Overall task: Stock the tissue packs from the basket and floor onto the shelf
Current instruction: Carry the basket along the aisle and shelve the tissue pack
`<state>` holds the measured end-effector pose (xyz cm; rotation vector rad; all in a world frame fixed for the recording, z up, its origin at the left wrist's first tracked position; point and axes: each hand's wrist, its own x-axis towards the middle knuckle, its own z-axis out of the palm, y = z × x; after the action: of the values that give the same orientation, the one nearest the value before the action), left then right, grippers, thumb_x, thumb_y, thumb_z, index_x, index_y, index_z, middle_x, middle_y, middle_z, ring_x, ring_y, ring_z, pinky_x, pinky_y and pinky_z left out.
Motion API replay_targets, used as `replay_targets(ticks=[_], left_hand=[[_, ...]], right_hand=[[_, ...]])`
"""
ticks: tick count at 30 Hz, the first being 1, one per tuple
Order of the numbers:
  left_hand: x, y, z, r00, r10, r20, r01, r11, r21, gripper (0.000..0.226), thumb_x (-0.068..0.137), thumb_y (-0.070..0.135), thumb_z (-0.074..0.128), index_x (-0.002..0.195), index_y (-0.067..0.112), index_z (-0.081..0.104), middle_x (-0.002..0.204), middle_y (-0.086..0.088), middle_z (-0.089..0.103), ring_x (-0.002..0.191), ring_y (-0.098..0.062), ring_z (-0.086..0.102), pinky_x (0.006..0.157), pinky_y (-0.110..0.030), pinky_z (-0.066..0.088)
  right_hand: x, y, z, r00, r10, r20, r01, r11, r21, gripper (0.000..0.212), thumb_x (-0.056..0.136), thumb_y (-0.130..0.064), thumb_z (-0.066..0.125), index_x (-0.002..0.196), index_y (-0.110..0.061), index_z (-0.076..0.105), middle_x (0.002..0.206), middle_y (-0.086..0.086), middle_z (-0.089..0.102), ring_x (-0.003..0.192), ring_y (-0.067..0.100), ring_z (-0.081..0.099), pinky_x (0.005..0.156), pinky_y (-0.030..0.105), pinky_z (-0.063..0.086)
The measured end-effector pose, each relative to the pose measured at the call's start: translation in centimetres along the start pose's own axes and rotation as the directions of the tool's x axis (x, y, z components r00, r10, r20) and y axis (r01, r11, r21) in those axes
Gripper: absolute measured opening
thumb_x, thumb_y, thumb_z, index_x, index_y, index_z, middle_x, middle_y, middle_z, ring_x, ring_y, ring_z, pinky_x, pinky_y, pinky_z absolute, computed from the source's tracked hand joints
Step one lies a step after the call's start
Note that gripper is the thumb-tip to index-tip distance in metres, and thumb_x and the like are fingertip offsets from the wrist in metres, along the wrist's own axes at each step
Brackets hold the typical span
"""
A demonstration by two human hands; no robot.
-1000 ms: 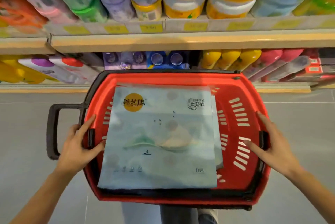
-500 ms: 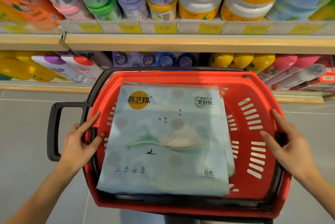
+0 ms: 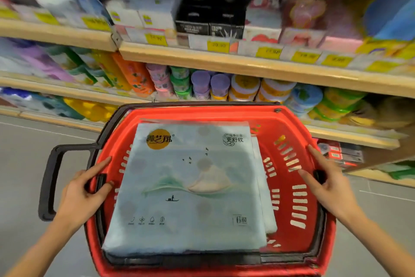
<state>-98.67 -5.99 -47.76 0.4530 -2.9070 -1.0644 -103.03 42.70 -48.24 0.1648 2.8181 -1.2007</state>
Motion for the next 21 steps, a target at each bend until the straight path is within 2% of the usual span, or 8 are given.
replay_targets(ticks=[2, 4, 6, 10, 14, 16, 19, 21], left_hand=[[-2.0, 2.4, -5.0, 0.999, -0.012, -0.051, 0.012, 1.000, 0.008, 0.067, 0.071, 0.025, 0.071, 0.100, 0.078, 0.040, 0.090, -0.010, 0.060, 0.061, -0.012, 0.055, 0.061, -0.019, 0.043], [-4.2, 4.6, -9.8, 0.994, -0.039, -0.104, 0.041, 0.999, 0.018, 0.061, 0.065, 0.032, 0.063, 0.098, 0.078, 0.040, 0.100, -0.004, 0.063, 0.060, 0.005, 0.054, 0.058, -0.005, 0.038], [-6.1, 6.6, -14.6, 0.983, -0.081, -0.166, 0.084, 0.996, 0.013, 0.058, 0.062, 0.035, 0.057, 0.095, 0.080, 0.039, 0.097, 0.002, 0.058, 0.056, 0.015, 0.047, 0.059, 0.005, 0.030], [-10.1, 8.5, -23.0, 0.960, -0.062, -0.272, 0.074, 0.997, 0.034, 0.049, 0.061, 0.043, 0.055, 0.094, 0.077, 0.043, 0.089, -0.002, 0.061, 0.068, -0.014, 0.054, 0.057, 0.004, 0.031], [-13.6, 9.0, -29.6, 0.923, -0.082, -0.377, 0.098, 0.995, 0.023, 0.053, 0.074, 0.015, 0.067, 0.108, 0.052, 0.050, 0.085, -0.010, 0.063, 0.064, -0.015, 0.052, 0.054, 0.000, 0.033], [-15.3, 8.4, -32.4, 0.906, -0.103, -0.411, 0.128, 0.991, 0.033, 0.050, 0.072, 0.021, 0.065, 0.118, 0.040, 0.055, 0.080, -0.012, 0.062, 0.065, -0.016, 0.054, 0.053, -0.002, 0.034], [-17.2, 6.3, -37.1, 0.871, -0.188, -0.454, 0.208, 0.978, -0.006, 0.050, 0.072, 0.025, 0.063, 0.120, 0.037, 0.057, 0.079, -0.016, 0.064, 0.074, -0.034, 0.064, 0.055, -0.012, 0.040], [-18.0, 4.4, -40.4, 0.847, -0.230, -0.478, 0.237, 0.970, -0.048, 0.054, 0.066, 0.034, 0.058, 0.119, 0.040, 0.057, 0.081, -0.012, 0.064, 0.078, -0.032, 0.065, 0.066, -0.027, 0.045]], right_hand=[[-0.5, -4.2, -3.0, 0.998, -0.059, 0.014, 0.059, 0.998, -0.005, 0.061, 0.081, -0.020, 0.067, 0.137, -0.018, 0.041, 0.125, -0.001, 0.053, 0.115, 0.018, 0.051, 0.089, 0.019, 0.037], [-1.2, -8.4, -5.6, 0.993, -0.118, 0.028, 0.119, 0.993, -0.013, 0.061, 0.082, -0.020, 0.066, 0.138, -0.017, 0.040, 0.131, 0.002, 0.053, 0.115, 0.017, 0.051, 0.091, 0.026, 0.039], [-1.8, -12.7, -7.7, 0.982, -0.185, 0.027, 0.185, 0.983, 0.001, 0.062, 0.082, -0.016, 0.066, 0.138, -0.015, 0.040, 0.133, 0.003, 0.051, 0.119, 0.013, 0.047, 0.092, 0.021, 0.034], [-2.4, -20.5, -10.6, 0.949, -0.312, 0.043, 0.313, 0.950, 0.004, 0.063, 0.079, -0.015, 0.068, 0.137, -0.015, 0.041, 0.128, 0.010, 0.056, 0.116, 0.017, 0.052, 0.090, 0.022, 0.035], [-2.7, -28.6, -11.2, 0.896, -0.435, 0.086, 0.436, 0.900, 0.013, 0.062, 0.081, -0.015, 0.067, 0.137, -0.011, 0.041, 0.137, 0.007, 0.048, 0.115, 0.015, 0.048, 0.084, 0.008, 0.032], [-2.3, -32.4, -10.7, 0.869, -0.481, 0.116, 0.481, 0.876, 0.035, 0.063, 0.080, -0.014, 0.067, 0.136, -0.009, 0.041, 0.138, 0.008, 0.047, 0.115, 0.012, 0.046, 0.086, 0.006, 0.031], [-2.0, -38.9, -8.9, 0.821, -0.552, 0.148, 0.548, 0.834, 0.069, 0.063, 0.079, -0.016, 0.068, 0.136, -0.011, 0.042, 0.136, 0.007, 0.050, 0.119, 0.010, 0.045, 0.096, 0.017, 0.031], [-2.0, -43.2, -7.1, 0.799, -0.568, 0.197, 0.560, 0.822, 0.102, 0.064, 0.079, -0.015, 0.069, 0.136, -0.011, 0.042, 0.129, 0.007, 0.055, 0.115, 0.014, 0.051, 0.095, 0.025, 0.036]])
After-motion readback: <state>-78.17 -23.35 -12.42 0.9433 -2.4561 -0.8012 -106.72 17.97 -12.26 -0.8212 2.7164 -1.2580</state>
